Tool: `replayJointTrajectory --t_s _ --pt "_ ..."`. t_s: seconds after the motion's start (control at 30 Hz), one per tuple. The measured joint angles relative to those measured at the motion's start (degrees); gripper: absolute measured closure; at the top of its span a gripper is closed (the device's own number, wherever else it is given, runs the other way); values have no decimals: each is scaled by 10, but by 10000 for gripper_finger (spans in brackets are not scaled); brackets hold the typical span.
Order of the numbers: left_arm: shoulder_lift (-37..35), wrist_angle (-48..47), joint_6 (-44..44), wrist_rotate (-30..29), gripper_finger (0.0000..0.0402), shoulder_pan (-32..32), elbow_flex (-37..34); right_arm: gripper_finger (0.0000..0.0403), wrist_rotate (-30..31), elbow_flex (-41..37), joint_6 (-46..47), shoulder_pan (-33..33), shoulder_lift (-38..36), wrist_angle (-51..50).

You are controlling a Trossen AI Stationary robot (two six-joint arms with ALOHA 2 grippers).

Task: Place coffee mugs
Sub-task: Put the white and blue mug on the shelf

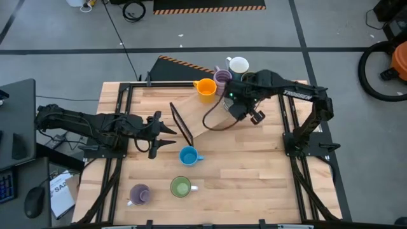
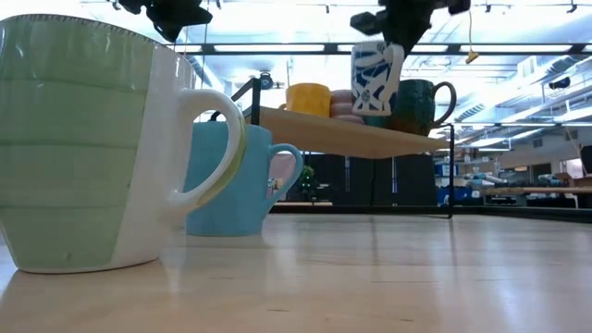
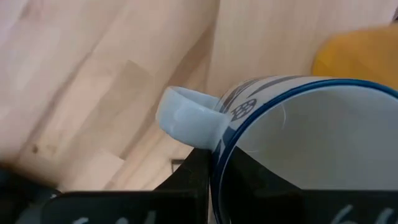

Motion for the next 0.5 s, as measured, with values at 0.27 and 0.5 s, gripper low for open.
replayJointTrajectory --t_s 0.27,0.5 --pt "0 1 9 -11 230 0 0 372 -41 -9 -39 -69 21 10" --pt "0 2 13 -12 230 0 0 362 -55 -9 -39 -99 34 11"
